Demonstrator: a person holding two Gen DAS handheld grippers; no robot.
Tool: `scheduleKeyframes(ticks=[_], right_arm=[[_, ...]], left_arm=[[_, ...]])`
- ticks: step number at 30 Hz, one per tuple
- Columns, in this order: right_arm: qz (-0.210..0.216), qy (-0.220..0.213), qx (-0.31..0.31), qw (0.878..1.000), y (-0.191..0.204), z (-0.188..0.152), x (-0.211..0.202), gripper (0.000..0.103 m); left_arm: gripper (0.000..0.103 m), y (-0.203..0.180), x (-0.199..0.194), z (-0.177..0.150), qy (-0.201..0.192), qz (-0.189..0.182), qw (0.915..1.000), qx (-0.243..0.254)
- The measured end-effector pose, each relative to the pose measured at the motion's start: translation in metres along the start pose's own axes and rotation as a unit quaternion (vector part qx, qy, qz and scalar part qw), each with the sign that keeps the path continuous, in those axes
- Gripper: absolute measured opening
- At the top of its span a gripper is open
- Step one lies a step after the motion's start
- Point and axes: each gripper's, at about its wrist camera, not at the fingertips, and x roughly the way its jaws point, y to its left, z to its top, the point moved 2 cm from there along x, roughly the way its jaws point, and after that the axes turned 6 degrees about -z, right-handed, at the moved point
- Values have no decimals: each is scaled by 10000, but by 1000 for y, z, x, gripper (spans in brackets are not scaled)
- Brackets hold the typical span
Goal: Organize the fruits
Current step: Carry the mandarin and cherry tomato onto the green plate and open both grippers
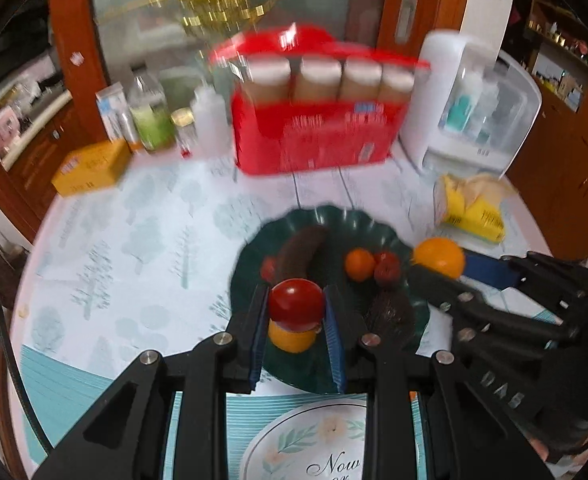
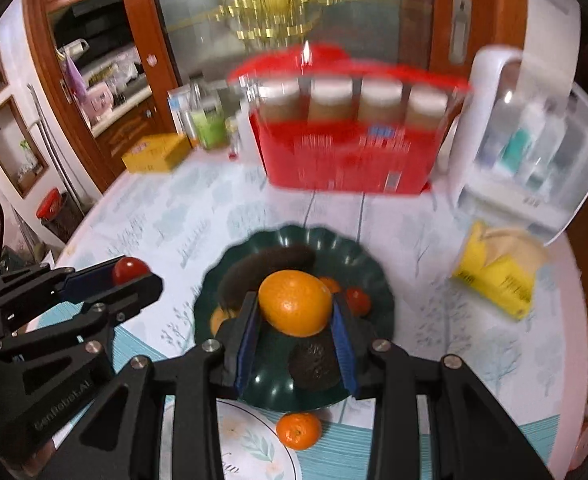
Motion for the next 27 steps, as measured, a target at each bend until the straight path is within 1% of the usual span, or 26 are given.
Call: scheduleKeyframes(ticks=[3,4,7,10,12,15,16,17,18,19,20,22,24,27], right_arm=[[23,282,4,9996,0,-10,33,36],[-31,384,17,9993,-1,-14,46,36],[8,571,94,9983,-7,-22,72,36],[29,594,147,9981,-13,-26,87,36],[36,599,143,9981,-15,-29,94,37],[101,567,156,9982,-18,-30,99,37],[164,590,184,9980,-20,-31,100,37],[212,601,220,9977,-21,-31,100,37],[251,621,262,9974,-24,-32,100,36],[286,625,298,9972,-26,-34,99,36],[325,614,332,9970,-29,-35,98,37],[479,586,462,9961,-34,-37,93,40],[509,516,545,9959,-37,-38,87,43],[419,394,536,9969,-36,-38,76,43]], left_arm=[[25,0,36,-5,303,25,9995,-33],[25,1,47,-7,391,18,9992,-60],[25,4,72,-9,563,-51,9983,-155],[25,3,87,-9,625,3,9979,-159],[25,3,90,-7,586,64,9982,-124],[30,4,95,-6,634,26,9978,-165],[37,5,95,-6,636,17,9978,-173],[51,8,94,-7,645,72,9977,-203],[59,11,94,-7,645,125,9975,-244],[74,15,92,-8,626,138,9974,-314],[84,19,91,-9,598,87,9974,-390],[85,27,85,-12,544,-82,9967,-591],[85,32,80,-14,553,-208,9956,-726],[85,36,71,-19,548,-161,9954,-771]])
